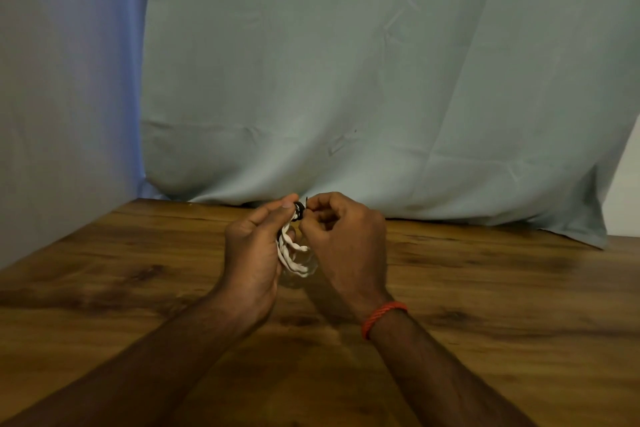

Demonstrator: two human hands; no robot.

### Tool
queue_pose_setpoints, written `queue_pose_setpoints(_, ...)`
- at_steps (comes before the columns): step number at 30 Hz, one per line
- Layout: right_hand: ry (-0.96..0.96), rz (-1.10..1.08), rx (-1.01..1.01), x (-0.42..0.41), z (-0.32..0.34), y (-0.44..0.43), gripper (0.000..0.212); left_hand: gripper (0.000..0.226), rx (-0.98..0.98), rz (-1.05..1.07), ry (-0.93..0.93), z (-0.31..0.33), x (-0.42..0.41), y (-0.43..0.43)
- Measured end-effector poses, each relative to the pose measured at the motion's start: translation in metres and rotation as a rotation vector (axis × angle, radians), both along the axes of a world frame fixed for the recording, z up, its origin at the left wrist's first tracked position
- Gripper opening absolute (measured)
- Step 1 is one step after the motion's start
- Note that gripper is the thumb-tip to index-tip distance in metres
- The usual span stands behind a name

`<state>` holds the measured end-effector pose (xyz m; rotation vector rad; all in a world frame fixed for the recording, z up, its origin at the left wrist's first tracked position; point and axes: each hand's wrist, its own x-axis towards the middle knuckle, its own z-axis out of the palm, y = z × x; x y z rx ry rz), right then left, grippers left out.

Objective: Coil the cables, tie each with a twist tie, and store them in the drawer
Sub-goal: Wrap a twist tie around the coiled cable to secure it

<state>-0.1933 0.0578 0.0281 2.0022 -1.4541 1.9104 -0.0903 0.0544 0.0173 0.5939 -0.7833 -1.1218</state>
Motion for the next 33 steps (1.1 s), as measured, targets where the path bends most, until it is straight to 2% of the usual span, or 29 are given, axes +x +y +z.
queue_pose_setpoints(8,0.071,0.023,-0.023,0.0018,-0.0032,-0.0034,0.020,0.017,-0.009,0.031,-0.064,0.0001,0.0031,0.0002)
queue_pose_setpoints(17,0.012,0.068,-0.032,0.0009,-0.0035,-0.0028,0.019,0.014,-0.035,0.056,-0.102,-0.0015,0.0046,-0.0026)
queue_pose_setpoints(26,-0.076,0.109,-0.114,-0.0009,0.0009,0.0011,0.002,0.008,-0.050,0.122,-0.121,0.0006,0.0053,-0.0050)
queue_pose_setpoints(33,0.012,0.076,-0.174,-0.0026,0.0024,-0.0009,0.009,0.010,-0.038,0.109,-0.084,0.0034,0.0059,-0.0051)
